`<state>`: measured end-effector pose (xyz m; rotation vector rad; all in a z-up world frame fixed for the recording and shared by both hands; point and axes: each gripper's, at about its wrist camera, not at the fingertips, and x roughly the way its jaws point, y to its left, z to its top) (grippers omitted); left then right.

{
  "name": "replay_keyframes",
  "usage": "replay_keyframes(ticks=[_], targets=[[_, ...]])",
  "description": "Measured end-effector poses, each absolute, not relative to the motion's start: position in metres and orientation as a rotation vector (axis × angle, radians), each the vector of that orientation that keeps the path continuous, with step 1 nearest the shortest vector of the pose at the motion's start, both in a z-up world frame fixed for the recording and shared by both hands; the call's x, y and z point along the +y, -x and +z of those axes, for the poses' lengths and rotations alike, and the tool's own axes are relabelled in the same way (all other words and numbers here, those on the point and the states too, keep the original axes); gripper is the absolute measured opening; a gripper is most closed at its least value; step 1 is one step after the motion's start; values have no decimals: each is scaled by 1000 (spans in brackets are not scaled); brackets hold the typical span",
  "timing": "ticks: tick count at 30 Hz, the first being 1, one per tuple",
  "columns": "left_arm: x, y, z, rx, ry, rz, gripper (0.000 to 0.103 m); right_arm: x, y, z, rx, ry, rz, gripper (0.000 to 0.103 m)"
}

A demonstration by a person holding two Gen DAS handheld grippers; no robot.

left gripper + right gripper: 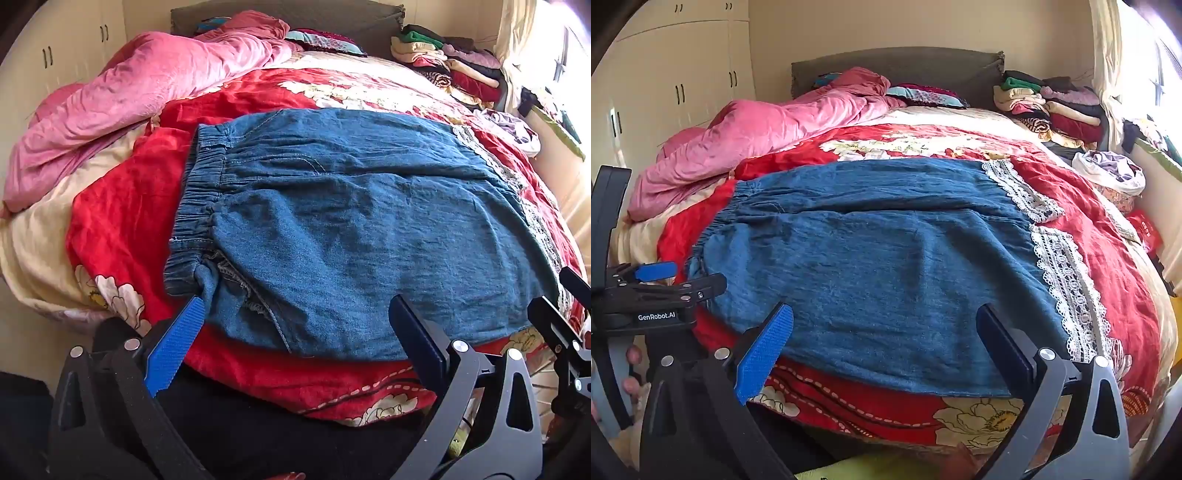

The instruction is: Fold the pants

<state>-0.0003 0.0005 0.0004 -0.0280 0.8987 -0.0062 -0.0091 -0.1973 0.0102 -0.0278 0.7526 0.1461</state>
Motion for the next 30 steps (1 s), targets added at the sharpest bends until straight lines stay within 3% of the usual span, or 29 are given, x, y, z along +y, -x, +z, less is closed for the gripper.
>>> replay_keyframes(ticks=[30], targets=[[2, 0, 4, 895, 30, -3, 94, -197, 9, 9, 754, 33, 144, 99]])
